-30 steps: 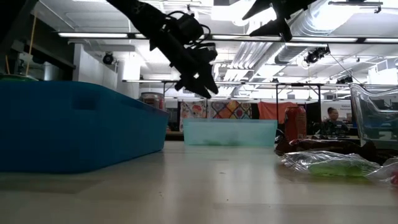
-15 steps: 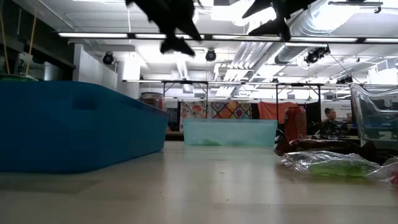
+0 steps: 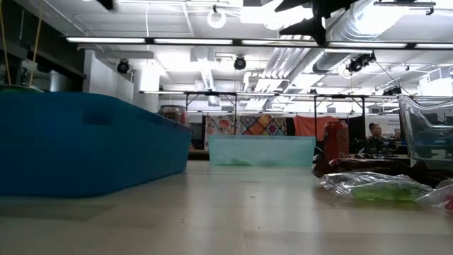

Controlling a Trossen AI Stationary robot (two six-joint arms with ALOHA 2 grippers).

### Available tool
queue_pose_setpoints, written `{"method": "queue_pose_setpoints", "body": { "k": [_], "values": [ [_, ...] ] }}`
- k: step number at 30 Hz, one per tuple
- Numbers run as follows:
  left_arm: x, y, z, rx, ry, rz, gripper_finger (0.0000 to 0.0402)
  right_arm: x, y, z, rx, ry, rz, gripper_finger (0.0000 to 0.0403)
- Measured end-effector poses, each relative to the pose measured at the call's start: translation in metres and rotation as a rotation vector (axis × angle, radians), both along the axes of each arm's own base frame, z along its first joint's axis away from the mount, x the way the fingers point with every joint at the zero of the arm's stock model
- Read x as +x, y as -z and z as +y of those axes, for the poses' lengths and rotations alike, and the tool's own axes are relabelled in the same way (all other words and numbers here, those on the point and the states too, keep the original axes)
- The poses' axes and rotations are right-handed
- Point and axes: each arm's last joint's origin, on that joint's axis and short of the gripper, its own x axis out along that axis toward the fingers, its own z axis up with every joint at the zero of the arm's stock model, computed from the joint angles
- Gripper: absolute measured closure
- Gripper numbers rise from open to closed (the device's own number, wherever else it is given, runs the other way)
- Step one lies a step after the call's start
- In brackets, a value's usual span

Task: Organize candy in baskets
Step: Put the transparent gummy into the green bin

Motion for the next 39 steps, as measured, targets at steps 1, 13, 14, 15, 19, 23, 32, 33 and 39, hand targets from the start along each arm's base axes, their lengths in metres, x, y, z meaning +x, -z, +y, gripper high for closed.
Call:
{"method": "queue_pose_setpoints", "body": {
  "k": [1,13,14,15,19,23,32,33,39],
  "values": [
    [-0.006,0.001,-0.011,0.000,0.022,0.015,0.0156,0.001,0.000,0.002,0.004,-0.019,-0.002,0.0144],
    [-0.056,0.089,-0.100,-0.153,0.266,0.162,0.0161,0.012,-0.002,0.043,0.217,-0.144,-0.045,0.0144],
    [-0.057,0.094,-0.105,-0.171,0.287,0.132,0.0162,0.012,-0.002,0.048,0.236,-0.145,-0.047,0.0144],
    [-0.059,0.099,-0.110,-0.190,0.307,0.107,0.0163,0.013,-0.002,0.052,0.257,-0.143,-0.048,0.0144],
    [-0.071,0.114,-0.124,-0.237,0.362,0.068,0.0168,0.014,-0.002,0.069,0.288,-0.127,-0.049,0.0144],
    [-0.083,0.124,-0.132,-0.238,0.315,0.131,0.0176,0.015,-0.002,0.081,0.280,-0.090,-0.052,0.0144],
    [-0.083,0.151,-0.158,-0.259,0.183,0.202,0.0206,0.013,0.000,0.092,0.209,-0.062,-0.033,0.0144],
    [-0.081,0.154,-0.161,-0.253,0.182,0.207,0.0209,0.013,0.001,0.092,0.202,-0.063,-0.025,0.0144],
    [-0.069,0.177,-0.178,-0.172,0.181,0.254,0.0217,0.012,0.004,0.092,0.162,-0.072,0.015,0.0144]
  ]
}}
